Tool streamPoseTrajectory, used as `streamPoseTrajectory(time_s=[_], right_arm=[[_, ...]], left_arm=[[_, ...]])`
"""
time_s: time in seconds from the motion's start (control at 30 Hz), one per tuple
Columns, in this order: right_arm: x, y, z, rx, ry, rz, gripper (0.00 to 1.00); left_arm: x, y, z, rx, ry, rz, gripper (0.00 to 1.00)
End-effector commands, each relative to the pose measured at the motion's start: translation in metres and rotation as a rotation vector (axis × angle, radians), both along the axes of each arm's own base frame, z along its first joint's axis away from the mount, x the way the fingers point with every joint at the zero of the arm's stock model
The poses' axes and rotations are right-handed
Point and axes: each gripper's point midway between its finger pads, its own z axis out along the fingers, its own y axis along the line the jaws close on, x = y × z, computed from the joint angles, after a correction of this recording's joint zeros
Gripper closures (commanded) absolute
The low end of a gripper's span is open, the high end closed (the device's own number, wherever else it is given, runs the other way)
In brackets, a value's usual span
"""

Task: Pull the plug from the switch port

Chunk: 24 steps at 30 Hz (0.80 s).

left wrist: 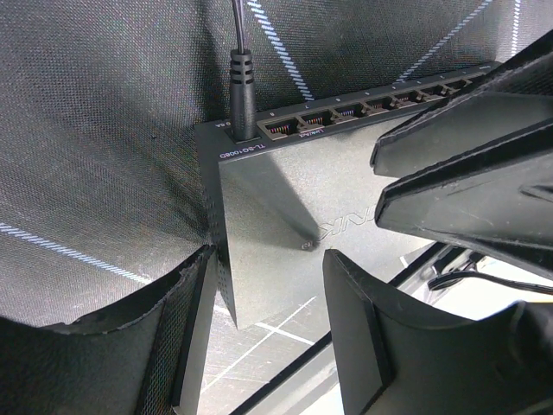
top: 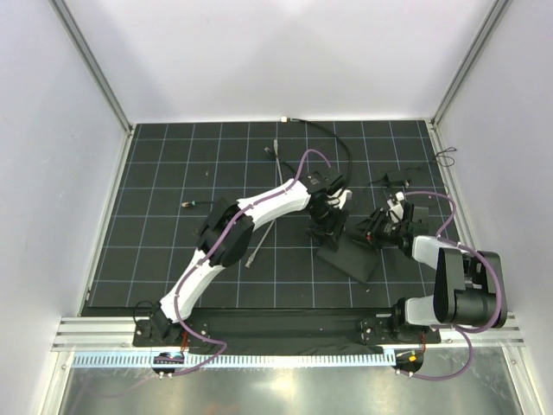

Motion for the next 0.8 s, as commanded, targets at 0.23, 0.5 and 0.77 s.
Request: streamPoseTrajectory(time_s=[0.23, 0.5, 0.77], right_arm=[[0.033, -0.024, 0.01, -0.114, -0.048, -0.026, 0.66], [0.005, -0.023, -0.021, -0.12, 0.066, -0.031, 0.65], [-0.022, -0.01, -0.008, -0.022, 0.058, -0.073, 0.67]], left_arm=[[0.012, 0.013, 0.032, 0.037, -0.14, -0.006, 0.44], [0.01, 0.008, 0.034, 0.007, -0.127, -0.02, 0.43], [0.001, 0.001, 0.022, -0.011, -0.056, -0.032, 0.43]])
